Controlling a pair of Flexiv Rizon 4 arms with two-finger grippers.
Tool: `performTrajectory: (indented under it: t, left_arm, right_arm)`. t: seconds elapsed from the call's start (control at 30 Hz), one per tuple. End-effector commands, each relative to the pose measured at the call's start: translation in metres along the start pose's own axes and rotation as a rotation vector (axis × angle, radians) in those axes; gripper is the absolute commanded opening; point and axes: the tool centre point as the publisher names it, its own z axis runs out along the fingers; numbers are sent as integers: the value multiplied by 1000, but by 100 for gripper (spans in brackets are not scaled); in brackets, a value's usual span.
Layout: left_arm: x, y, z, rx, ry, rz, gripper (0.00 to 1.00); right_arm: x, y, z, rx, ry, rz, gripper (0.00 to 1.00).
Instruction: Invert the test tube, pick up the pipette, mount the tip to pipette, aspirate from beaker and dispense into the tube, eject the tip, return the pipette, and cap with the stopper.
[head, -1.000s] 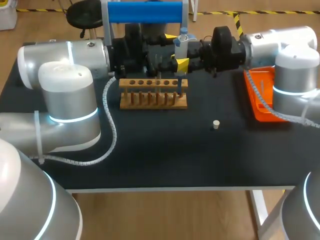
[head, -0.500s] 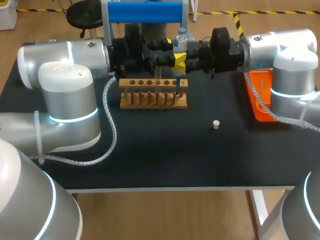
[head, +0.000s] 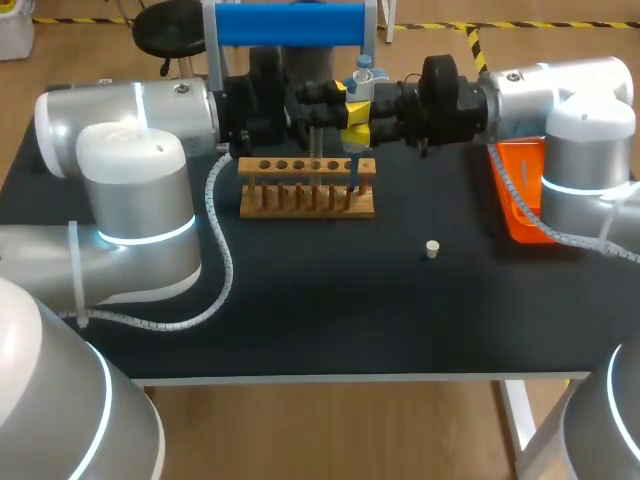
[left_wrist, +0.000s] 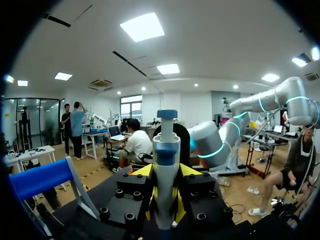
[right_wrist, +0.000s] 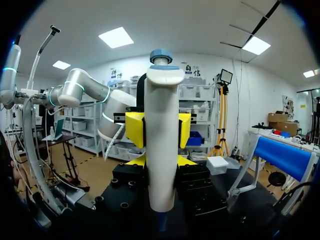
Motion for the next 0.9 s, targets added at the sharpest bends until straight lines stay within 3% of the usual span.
performTrajectory:
  t: [0.03,0.07,0.1,0.13,0.33,0.57,0.9]
  left_arm:
    - [1,1,2,5,-3,1,0]
    - [1,1,2,5,-3,1,0]
    - [1,1,2,5,-3,1,0]
    - [1,1,2,5,-3,1,0]
    - [1,1,2,5,-3,1,0]
    - [1,1,2,5,-3,1,0]
    - [1,1,2,5,-3,1,0]
  right_arm:
    - [0,1,2,12,6,-1,13]
    - [0,1,3,14,7,-1,40]
    - [0,1,2,16,8,-1,85]
    - [1,1,2,18,9,0,100]
    - [6,1,-8,22,14,3,100]
    - [6,4,-39,17,-1,8,100]
    - [-10,4,-77,25,-75,10,100]
